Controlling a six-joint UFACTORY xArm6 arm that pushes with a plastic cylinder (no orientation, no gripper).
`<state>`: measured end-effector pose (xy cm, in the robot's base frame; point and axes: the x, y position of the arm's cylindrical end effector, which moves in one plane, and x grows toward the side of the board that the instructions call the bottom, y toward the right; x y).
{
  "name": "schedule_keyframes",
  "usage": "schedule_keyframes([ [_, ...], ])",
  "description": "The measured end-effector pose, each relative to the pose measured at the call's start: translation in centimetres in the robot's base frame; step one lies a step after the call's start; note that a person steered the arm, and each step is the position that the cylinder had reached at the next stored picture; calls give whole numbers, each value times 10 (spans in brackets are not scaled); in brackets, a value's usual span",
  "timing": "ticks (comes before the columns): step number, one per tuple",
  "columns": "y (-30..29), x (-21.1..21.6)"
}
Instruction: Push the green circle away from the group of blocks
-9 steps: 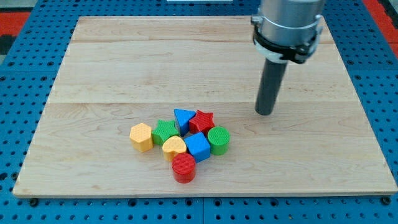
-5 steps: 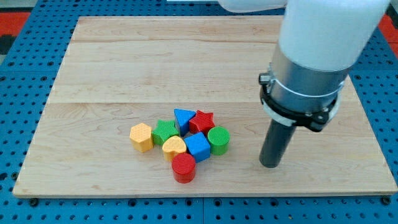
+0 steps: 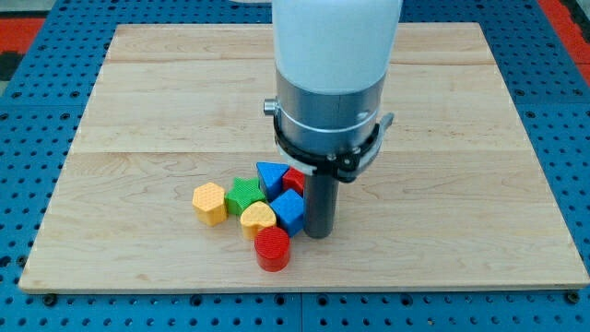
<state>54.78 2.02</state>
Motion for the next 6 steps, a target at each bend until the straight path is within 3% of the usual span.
schedule_keyframes([
  [1, 0, -41],
  [3, 60, -86],
  [5, 14, -208],
  [6, 72, -151],
])
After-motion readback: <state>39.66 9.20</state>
